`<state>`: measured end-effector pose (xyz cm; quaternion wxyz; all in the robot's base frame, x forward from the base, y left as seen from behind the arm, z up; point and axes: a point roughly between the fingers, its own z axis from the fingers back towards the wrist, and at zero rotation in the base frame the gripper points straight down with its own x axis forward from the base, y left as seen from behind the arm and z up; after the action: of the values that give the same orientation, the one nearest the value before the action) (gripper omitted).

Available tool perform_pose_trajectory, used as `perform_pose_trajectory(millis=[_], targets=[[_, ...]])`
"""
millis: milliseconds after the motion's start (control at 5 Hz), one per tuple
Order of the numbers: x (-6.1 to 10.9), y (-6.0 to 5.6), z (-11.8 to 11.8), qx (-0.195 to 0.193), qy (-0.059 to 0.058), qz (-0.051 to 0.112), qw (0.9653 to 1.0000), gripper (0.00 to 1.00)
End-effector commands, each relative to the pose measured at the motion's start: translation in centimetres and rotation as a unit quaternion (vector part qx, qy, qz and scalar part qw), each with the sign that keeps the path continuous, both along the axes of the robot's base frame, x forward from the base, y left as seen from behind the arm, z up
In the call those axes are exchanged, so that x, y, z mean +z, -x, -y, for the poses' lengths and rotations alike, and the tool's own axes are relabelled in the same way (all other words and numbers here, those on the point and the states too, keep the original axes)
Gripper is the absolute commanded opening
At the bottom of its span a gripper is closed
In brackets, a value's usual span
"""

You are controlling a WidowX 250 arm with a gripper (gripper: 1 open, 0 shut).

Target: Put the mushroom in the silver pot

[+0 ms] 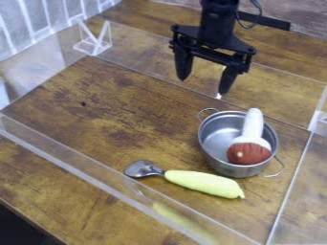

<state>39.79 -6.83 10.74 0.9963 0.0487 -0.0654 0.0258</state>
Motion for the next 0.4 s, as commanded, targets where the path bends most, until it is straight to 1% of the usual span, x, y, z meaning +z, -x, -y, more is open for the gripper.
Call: perform_pose_trajectory(millis=[0, 200], targets=[[2.35, 0.48, 0.26, -0.033, 0.002, 0.029, 0.999, 1.0], [1.76, 0.17, 0.26, -0.054, 0.004, 0.028, 0.9981, 1.0]])
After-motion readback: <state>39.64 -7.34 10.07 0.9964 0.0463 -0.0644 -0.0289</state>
